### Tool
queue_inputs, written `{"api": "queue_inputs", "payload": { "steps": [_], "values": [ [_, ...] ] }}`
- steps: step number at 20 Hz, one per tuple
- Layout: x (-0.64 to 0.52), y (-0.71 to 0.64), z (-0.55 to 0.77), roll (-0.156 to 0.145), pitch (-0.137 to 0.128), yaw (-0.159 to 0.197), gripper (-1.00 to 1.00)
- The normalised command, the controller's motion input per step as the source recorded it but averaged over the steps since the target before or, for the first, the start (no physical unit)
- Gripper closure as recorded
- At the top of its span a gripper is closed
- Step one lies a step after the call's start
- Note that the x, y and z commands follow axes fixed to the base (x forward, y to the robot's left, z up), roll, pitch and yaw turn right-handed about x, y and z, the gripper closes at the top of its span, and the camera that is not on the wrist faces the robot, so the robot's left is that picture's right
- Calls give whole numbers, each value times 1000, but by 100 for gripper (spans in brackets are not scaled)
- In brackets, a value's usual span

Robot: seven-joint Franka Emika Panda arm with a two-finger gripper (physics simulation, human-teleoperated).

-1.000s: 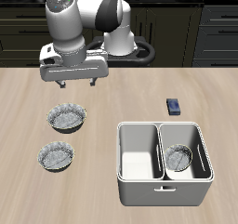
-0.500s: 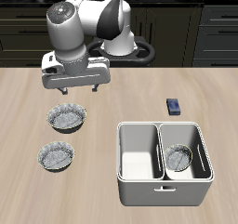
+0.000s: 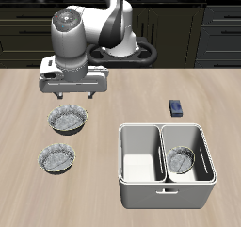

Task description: Place the smallest bowl in the left side of the drainer and place the largest bowl in the right side

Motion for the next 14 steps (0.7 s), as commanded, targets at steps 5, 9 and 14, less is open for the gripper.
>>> {"api": "queue_inputs", "payload": {
  "steps": [5,9,14],
  "values": [
    [27,6,-146,-77,16,-14,-100],
    [10,192,-218,-33,25,-8,-100],
    [-17,281,-293,34,55,-4,-100]
  ]
}}
